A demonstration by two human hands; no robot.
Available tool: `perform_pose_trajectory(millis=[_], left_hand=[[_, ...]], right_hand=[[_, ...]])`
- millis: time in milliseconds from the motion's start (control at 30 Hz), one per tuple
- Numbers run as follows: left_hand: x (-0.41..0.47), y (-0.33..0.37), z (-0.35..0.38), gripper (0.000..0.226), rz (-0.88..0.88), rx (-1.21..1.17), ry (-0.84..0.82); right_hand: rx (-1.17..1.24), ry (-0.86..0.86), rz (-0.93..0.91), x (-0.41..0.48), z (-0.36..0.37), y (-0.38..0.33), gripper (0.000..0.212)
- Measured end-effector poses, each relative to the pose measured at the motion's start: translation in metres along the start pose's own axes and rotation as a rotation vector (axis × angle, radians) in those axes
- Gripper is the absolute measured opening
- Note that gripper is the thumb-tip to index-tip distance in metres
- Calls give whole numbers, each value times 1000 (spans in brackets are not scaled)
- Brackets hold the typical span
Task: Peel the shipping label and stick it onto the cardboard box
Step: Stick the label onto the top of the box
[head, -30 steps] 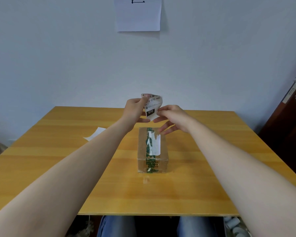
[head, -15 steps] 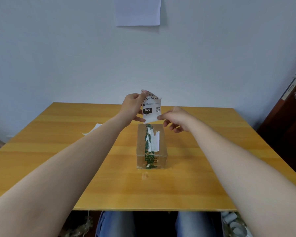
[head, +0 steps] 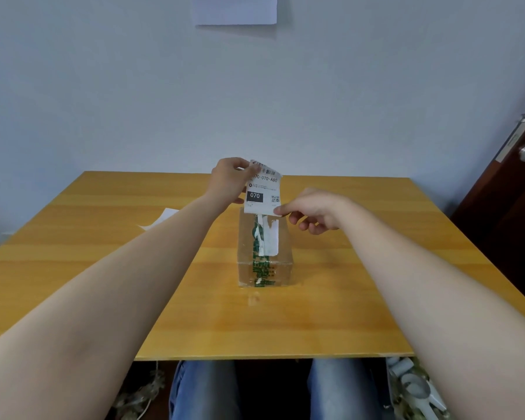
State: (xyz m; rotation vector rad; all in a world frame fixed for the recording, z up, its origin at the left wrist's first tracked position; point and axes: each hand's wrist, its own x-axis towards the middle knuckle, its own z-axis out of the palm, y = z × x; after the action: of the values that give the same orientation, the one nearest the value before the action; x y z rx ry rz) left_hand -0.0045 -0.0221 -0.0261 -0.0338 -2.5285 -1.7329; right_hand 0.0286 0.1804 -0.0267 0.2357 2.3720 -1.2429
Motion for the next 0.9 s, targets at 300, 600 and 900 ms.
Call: perform_pose_trajectory(millis=[300,600,900], left_hand=[[1,-27,1,26,-90,-73,-23],[2,-53,13,26,-155,-25,-8],[6,-69,24,31,-216,-4,1]], right_hand=[[-48,-62,55,0,3,10,25],[-75,-69,92,10,19,24,38],[-120,-73,129,7,23,28,30]])
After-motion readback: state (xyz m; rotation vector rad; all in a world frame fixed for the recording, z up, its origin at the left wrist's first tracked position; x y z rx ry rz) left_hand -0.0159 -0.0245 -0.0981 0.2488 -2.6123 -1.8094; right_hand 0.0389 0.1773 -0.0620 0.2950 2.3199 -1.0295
